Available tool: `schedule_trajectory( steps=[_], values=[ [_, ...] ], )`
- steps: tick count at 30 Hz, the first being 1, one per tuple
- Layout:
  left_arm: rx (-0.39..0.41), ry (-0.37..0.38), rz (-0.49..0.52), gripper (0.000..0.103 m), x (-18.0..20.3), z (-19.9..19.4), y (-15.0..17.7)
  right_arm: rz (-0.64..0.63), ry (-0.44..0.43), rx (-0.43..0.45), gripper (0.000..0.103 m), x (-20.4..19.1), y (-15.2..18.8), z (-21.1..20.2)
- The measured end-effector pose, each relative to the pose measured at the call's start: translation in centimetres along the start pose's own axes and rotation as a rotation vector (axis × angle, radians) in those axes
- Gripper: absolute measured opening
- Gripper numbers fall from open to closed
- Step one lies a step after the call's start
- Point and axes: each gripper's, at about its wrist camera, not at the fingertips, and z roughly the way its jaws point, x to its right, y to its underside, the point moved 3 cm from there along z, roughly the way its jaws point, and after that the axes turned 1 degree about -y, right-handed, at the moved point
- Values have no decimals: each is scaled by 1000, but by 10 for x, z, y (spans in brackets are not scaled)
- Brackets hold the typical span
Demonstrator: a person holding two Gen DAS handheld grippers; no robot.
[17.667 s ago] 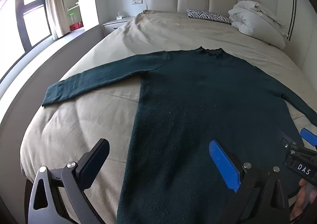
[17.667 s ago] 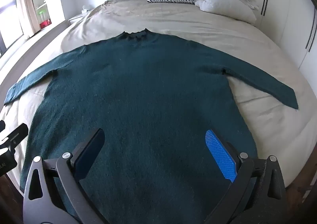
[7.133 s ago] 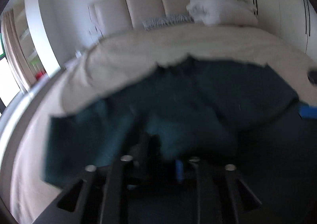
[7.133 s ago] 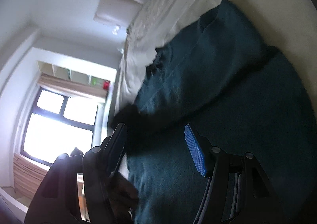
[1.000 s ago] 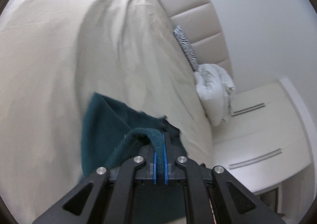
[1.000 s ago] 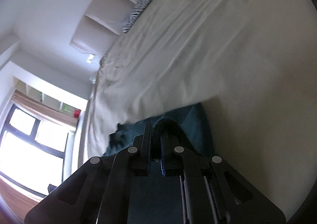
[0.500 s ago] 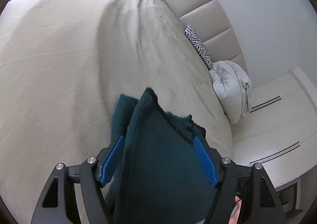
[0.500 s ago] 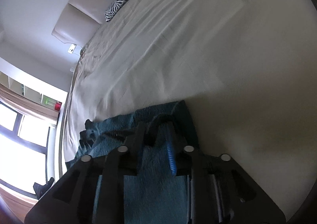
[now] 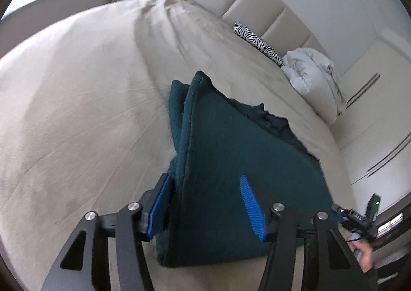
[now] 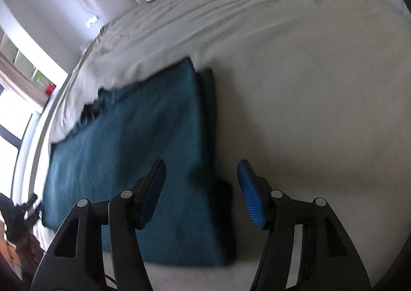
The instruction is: Fold small clothes
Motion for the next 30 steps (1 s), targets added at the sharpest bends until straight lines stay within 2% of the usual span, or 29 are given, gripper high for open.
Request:
schedule_trajectory(
  steps=[3,6,11,13,21,24,26,27,28,30],
  values=[
    [-2,-11,30,51,1,1,8,-8,8,8,50,6,12,-5],
    [-4,-22,32,42,-4,3,13,-11,-6,11,36,8,20,-9],
    [7,-41,60,38,-4,2,16,-81,20,32,27,1,26,-18],
    [15,-58,79,38,-2,0,17,-92,29,45,18,-1,27,-21],
    [39,-78,74,38,-6,-6,20,-76,27,47,16,2,31,-24],
    [47,-100,82,38,-7,-8,21,-75,24,49,11,3,30,-24],
    [52,-116,89,27,-8,-10,22,-81,27,51,6,3,30,-25],
    [51,-121,94,15,-9,-10,23,-85,30,54,6,2,30,-26],
    [44,-124,95,8,-9,-9,24,-92,36,58,5,1,30,-27],
    [42,-129,102,8,-9,-8,25,-97,46,67,5,-1,31,-30]
  ],
)
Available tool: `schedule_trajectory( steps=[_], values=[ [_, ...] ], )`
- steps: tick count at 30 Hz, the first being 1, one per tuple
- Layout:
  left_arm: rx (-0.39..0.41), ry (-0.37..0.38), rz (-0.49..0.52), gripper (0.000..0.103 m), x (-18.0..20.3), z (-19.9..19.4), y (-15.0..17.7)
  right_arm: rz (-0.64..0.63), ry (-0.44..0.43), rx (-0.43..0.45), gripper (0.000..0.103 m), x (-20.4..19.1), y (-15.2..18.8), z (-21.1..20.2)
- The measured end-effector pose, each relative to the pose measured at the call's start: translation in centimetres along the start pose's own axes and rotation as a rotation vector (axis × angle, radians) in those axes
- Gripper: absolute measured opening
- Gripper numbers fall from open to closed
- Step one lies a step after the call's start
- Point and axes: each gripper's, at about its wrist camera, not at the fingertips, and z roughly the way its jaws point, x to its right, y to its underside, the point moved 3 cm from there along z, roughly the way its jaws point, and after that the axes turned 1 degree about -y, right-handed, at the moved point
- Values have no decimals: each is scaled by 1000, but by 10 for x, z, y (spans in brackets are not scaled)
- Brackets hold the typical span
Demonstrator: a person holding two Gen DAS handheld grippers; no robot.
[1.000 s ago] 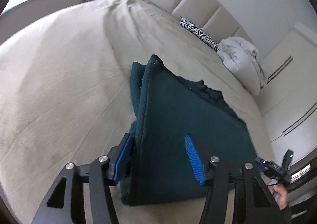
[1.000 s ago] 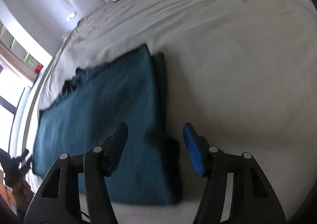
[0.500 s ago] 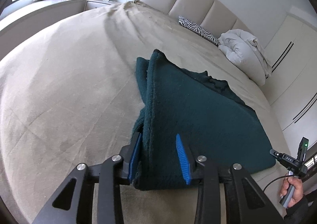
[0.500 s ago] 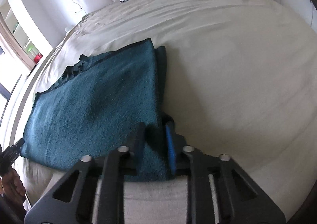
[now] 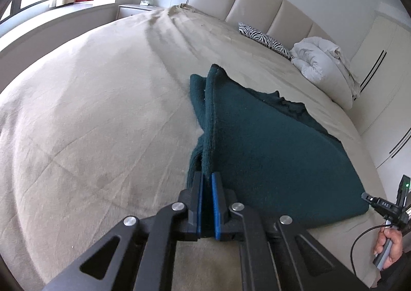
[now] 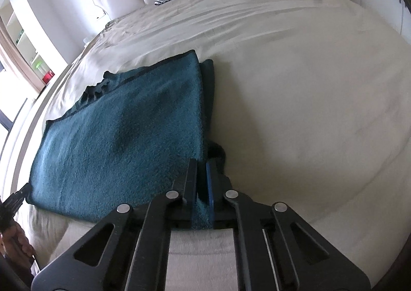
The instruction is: Fold small clothes
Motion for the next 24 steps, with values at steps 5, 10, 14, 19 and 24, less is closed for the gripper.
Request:
schedule_trajectory(
  steps=[5,10,14,19,24],
  values=[
    [17,-9,17,7,2,-7,0,37,-21,19,5,1,2,-11],
    [9,-6,16,7,1,-8,5,60,-42,15,5,6,6,-18],
    [0,3,-1,7,-4,-10,9,75,-47,3,5,10,11,-17],
    [-19,3,-3,7,-10,-6,13,73,-44,-10,5,13,19,-14],
    [-34,12,-17,7,-14,-6,16,90,-49,-9,5,19,25,-11]
  ],
)
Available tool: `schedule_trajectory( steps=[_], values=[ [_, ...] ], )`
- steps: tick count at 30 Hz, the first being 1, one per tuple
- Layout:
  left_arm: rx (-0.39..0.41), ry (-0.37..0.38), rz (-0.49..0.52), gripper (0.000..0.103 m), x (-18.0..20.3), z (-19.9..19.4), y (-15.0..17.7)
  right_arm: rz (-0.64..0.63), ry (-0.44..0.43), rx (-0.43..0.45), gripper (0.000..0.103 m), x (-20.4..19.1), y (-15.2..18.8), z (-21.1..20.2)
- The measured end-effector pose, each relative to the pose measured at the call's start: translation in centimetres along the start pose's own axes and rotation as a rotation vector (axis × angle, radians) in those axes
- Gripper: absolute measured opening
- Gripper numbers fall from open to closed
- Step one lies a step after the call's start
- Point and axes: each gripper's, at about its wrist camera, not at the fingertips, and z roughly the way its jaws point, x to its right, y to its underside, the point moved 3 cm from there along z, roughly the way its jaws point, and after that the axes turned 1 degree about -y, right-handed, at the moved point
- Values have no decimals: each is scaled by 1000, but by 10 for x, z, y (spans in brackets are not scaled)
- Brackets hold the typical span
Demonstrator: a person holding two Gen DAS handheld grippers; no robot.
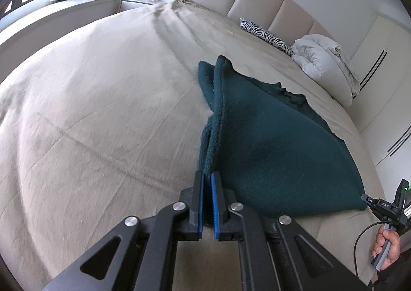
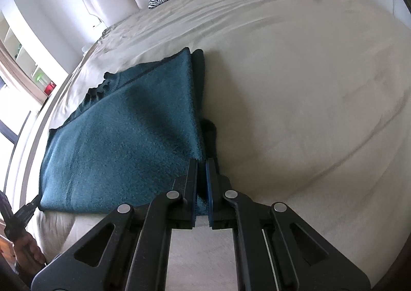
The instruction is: Fold small clothes
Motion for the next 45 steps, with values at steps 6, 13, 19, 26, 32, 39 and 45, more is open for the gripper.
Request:
schedule_trajectory(
  steps=[6,13,19,26,32,39,45],
  values=[
    [1,-9,-3,7,0,0,1,-5,-7,-26,5,1,2,10],
    [12,-67,33,22,8,-21,-7,57,14,21,27,9,-15,-8],
    [126,-56,146,40,57,-31,-51,66,-101,105,45,-25,-51,-19],
    [68,-121,340,49,126,64,-97,57,-370,-23,45,-127,-90,69],
    [-44,-166,330,50,118,140,-98,141,-534,-193,45,-178,-97,156],
    [-19,-98,309,50,108,137,-95,313,-522,-67,31,-92,-111,170],
    [-2,-101,317,50,108,140,-94,464,-343,93,31,-4,-124,132]
  ],
)
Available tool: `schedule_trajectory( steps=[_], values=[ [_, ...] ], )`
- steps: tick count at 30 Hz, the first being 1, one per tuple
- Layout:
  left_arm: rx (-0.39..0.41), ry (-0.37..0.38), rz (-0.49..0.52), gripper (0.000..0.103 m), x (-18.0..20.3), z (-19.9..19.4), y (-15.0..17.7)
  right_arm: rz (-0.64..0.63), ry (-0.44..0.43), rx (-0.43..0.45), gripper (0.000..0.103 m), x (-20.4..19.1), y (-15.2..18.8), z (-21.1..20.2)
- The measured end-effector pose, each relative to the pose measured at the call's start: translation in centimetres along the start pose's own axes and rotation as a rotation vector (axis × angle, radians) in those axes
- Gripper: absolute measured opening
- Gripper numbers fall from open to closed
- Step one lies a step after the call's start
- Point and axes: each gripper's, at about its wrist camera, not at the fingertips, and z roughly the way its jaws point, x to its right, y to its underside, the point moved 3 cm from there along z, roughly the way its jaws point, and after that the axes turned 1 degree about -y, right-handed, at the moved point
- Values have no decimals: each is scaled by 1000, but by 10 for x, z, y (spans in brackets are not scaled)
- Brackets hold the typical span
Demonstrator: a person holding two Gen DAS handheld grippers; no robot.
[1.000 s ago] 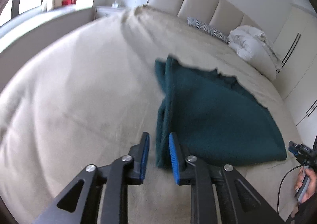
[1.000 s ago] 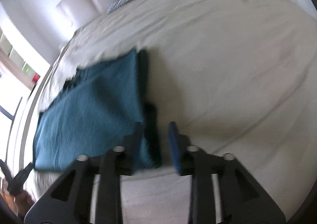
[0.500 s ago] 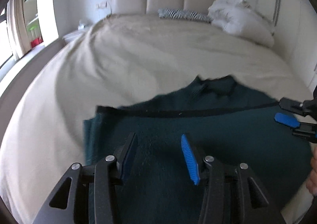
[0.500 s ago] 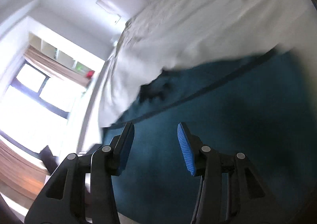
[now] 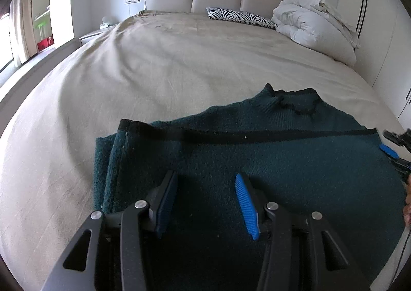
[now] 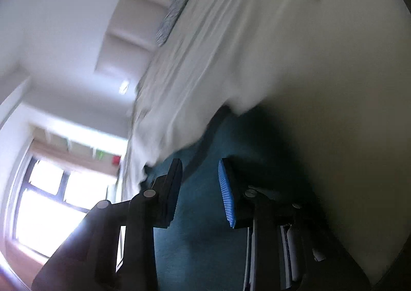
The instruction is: Fold small clothes
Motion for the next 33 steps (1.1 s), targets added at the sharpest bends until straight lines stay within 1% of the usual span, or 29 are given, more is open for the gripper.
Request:
schedule_trajectory(
  steps=[1,2,3,6,8,11,13,15,16,17,18,19,21,23,24,26,28,29,30,31,32,33],
  values=[
    [0,1,-1,50,0,0,0,-13,30,25,31,-2,0,-11],
    [1,0,-1,50,0,0,1,-23,16,21,33,-7,5,-19],
    [2,-2,1,50,1,0,1,-34,4,9,33,-13,10,-22],
    [4,-9,4,50,1,-1,2,-157,-63,-80,33,-52,54,-24],
    [4,-11,5,50,2,-1,2,-229,-136,-191,33,-82,96,-12],
    [4,-14,8,50,2,-2,3,-307,-224,-427,33,-120,175,18],
    [6,-18,11,50,3,-2,3,-355,-238,-518,33,-132,212,34],
    [8,-19,12,50,3,-3,3,-376,-215,-571,33,-131,233,48],
    [8,-18,12,50,3,-3,3,-377,-193,-579,31,-126,237,56],
    [10,-17,12,50,3,-3,4,-355,-207,-571,31,-124,235,63],
    [11,-17,11,50,3,-2,4,-307,-240,-563,30,-118,227,66],
    [11,-17,12,50,3,-2,4,-284,-242,-545,29,-113,220,63],
    [10,-18,12,50,3,-2,3,-262,-220,-472,29,-98,198,55],
    [6,-18,11,50,3,-2,3,-195,-209,-402,28,-77,171,44],
    [0,-19,8,50,3,-4,3,-167,-212,-376,28,-69,165,39],
    [-13,-32,9,50,4,-10,3,-137,-160,-277,27,-47,136,20],
    [-33,-66,9,50,8,-23,7,-134,-114,-210,27,-35,118,2],
    [-41,-66,4,50,11,-33,10,-130,-74,-177,27,-33,107,3],
    [-52,-47,-6,50,15,-42,13,-127,-48,-154,27,-32,103,-3],
    [-58,-3,-28,50,20,-57,19,-122,-44,-141,30,-31,97,-10],
    [-55,25,-39,51,25,-66,23,-121,-45,-139,32,-36,99,-13],
    [-52,55,-40,54,32,-77,31,-132,-65,-151,33,-46,107,-12]
  ],
)
